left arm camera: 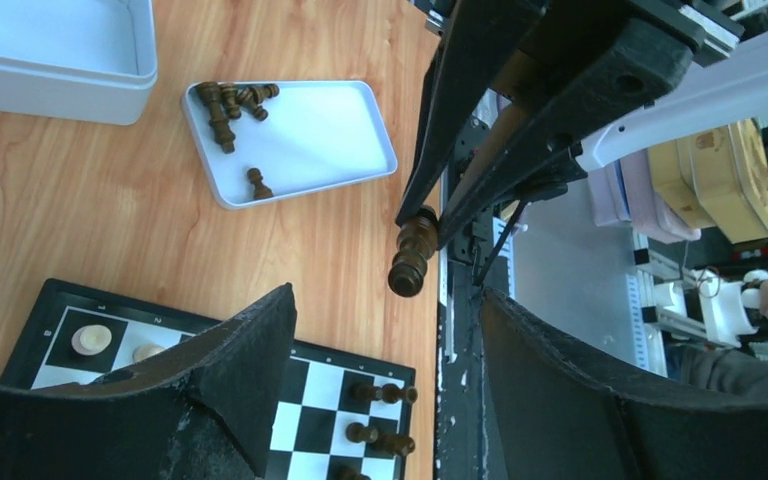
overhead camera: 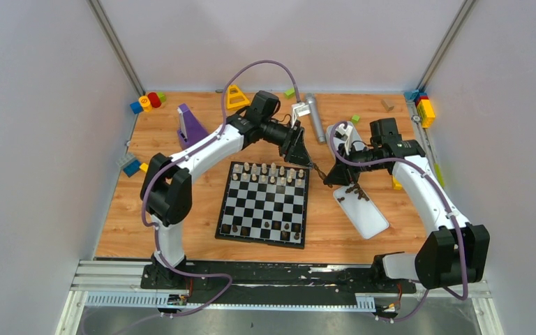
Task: Set up the chess pieces on the board
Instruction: Pick up the chess piece from the storage box.
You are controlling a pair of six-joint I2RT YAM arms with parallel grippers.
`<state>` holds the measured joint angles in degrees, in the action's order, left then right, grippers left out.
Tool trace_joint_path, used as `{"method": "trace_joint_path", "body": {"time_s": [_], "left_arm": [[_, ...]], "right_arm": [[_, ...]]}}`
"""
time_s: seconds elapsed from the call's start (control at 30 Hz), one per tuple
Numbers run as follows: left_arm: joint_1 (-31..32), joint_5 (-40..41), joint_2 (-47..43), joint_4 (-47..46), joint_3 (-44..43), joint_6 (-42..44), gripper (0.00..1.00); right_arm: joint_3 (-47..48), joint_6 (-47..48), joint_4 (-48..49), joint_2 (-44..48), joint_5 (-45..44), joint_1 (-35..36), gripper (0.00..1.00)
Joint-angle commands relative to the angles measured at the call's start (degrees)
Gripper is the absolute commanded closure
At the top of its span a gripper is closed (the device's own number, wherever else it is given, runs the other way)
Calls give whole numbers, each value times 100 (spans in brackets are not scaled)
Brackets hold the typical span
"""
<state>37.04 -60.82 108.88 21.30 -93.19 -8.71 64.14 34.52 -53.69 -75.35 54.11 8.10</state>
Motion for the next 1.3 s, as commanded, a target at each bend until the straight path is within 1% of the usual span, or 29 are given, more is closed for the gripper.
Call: {"method": "trace_joint_path", "body": {"time_s": [0.0, 0.27, 0.43, 0.73, 0.87, 1.03, 1.1, 1.13, 1.17, 1.2, 1.27], "left_arm": [[21, -229, 169, -347, -279, -591, 27], [128, -236, 292, -494, -329, -827, 38], [158, -256, 378, -599, -354, -954, 43], [199, -315, 415, -535, -331, -895, 54], [201, -357, 423, -475, -306, -840, 60], [203, -378, 394, -377, -325, -716, 73], [204, -386, 374, -303, -345, -647, 79], [201, -382, 350, -239, -355, -613, 85], [199, -357, 334, -195, -356, -524, 90], [199, -337, 296, -99, -358, -472, 97], [187, -260, 212, 41, -333, -307, 100]], "right_arm": [[93, -94, 221, 54, 260, 19, 99], [17, -142, 275, 55, 221, 34, 99], [-67, -171, 329, 82, 128, 70, 99], [-59, -216, 343, 112, 50, 89, 100], [-68, -224, 361, 104, 31, 93, 100], [-84, -242, 388, 83, -3, 87, 100], [-104, -245, 395, 79, -37, 95, 100], [-134, -244, 401, 89, -51, 91, 100], [-175, -240, 407, 99, -76, 89, 100], [-244, -234, 412, 119, -111, 89, 100], [-386, -183, 425, 178, -234, 95, 100]]}}
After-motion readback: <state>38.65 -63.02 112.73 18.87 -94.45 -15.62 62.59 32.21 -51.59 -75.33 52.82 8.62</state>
